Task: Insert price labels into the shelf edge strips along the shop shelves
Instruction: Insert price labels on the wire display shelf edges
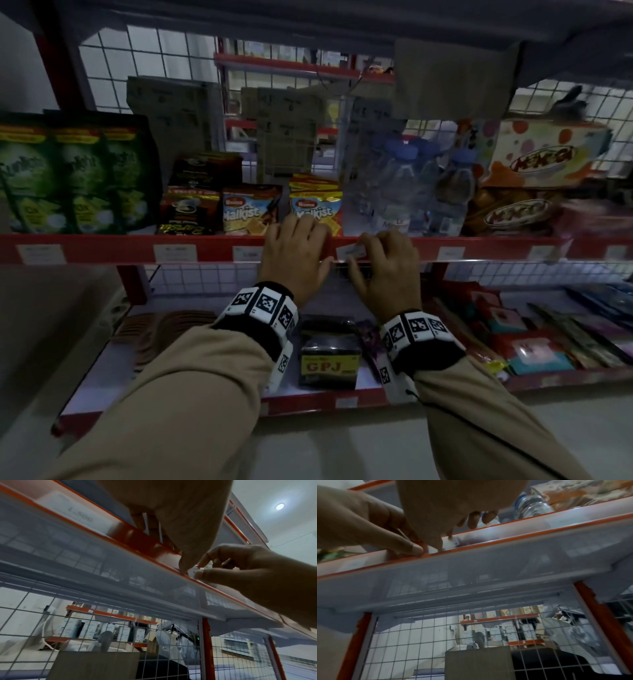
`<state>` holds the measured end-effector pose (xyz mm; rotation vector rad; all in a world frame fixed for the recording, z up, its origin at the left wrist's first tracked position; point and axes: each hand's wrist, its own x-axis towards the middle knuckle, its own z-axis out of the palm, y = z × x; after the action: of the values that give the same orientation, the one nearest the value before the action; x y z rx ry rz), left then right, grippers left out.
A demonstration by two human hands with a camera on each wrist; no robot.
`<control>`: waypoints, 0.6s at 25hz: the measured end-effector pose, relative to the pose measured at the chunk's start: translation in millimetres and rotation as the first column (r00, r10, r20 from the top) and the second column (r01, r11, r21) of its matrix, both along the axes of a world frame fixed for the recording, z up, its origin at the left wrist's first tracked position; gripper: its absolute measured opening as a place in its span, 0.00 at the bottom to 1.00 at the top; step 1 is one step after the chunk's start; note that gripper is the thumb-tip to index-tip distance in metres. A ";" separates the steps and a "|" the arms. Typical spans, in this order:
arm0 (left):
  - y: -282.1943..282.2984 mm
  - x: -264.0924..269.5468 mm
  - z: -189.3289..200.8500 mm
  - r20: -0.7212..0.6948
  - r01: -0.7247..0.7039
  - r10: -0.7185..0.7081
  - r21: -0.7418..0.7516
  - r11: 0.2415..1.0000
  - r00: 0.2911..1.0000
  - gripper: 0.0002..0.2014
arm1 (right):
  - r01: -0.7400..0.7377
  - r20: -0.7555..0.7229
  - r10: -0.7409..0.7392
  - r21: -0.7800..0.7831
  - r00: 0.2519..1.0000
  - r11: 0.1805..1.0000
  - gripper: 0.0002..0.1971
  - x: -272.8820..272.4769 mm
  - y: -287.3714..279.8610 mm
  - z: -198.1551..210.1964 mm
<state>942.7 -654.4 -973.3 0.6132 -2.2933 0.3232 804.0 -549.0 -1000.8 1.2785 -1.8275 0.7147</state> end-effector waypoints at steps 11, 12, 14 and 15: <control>8.2 -2.9 -23.2 -0.129 0.026 -0.039 -0.102 0.994 0.991 0.17 | -0.097 -0.025 0.097 0.016 0.995 0.995 0.17 -17.6 -3.7 4.6; 10.0 -4.8 -23.1 -0.131 0.007 -0.020 -0.100 0.995 0.991 0.16 | -0.126 -0.028 0.126 0.015 0.992 0.992 0.16 -19.2 -3.9 5.3; 13.5 -8.2 -21.4 -0.140 -0.016 0.004 -0.087 0.996 0.990 0.15 | -0.216 -0.019 0.216 0.028 0.976 0.976 0.14 -21.4 -4.4 6.4; 15.0 -9.5 -19.3 -0.143 -0.015 0.005 -0.071 0.997 0.990 0.14 | -0.264 -0.013 0.265 0.040 0.964 0.964 0.13 -22.1 -4.5 6.9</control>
<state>933.2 -639.5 -992.5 0.5928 -2.1330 0.3536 781.9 -553.5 -994.0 1.5683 -1.6791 0.8107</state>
